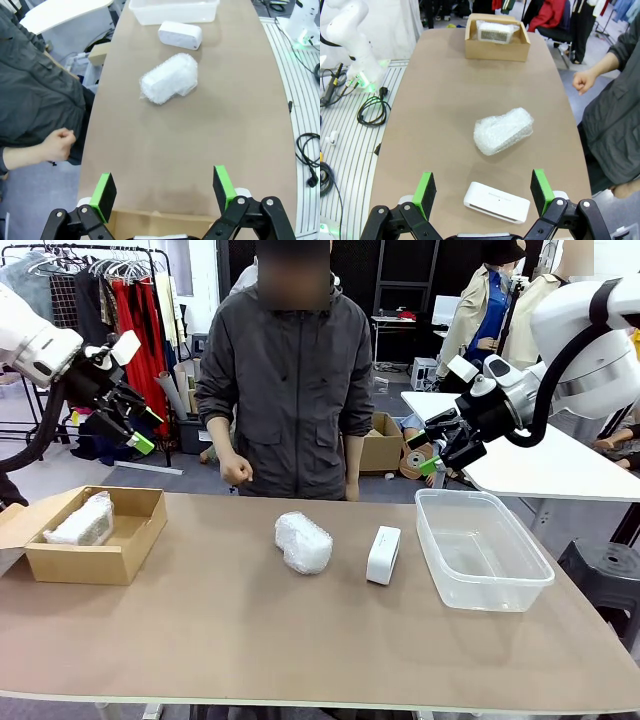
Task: Separate and place wrapped and unwrapped clocks.
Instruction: Pick up the Digital clock indicated by the person.
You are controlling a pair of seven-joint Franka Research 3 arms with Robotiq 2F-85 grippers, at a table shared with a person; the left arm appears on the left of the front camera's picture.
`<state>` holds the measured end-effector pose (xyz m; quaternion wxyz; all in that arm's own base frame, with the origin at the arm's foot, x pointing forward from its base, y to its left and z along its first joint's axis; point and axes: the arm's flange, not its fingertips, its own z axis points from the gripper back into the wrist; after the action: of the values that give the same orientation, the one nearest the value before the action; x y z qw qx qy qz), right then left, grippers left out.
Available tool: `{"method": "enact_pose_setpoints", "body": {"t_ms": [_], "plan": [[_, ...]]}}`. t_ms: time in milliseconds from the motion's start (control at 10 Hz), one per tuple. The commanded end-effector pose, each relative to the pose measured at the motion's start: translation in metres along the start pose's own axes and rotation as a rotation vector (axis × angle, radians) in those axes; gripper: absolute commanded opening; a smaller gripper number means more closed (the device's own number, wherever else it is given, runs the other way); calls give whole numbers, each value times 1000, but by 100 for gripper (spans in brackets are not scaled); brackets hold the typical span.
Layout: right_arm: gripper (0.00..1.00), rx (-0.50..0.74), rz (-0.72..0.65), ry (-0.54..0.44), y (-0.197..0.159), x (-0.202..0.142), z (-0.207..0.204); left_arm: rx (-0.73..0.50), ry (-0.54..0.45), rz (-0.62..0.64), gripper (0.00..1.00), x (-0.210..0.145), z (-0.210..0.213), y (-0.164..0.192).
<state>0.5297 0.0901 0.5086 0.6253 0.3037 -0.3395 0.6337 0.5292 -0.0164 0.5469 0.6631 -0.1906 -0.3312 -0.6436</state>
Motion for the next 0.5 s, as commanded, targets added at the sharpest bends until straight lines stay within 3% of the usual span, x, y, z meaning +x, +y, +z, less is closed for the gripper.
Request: {"method": "enact_pose_setpoints", "body": {"t_ms": [0,200,400], "plan": [[100,4,6,5,1,1,1,7,-5,-15,100,0,1,-1],[100,4,6,5,1,1,1,0,0,0,100,0,0,0],[100,4,6,5,1,1,1,-122,12,-30,100,1,-2,2]]}}
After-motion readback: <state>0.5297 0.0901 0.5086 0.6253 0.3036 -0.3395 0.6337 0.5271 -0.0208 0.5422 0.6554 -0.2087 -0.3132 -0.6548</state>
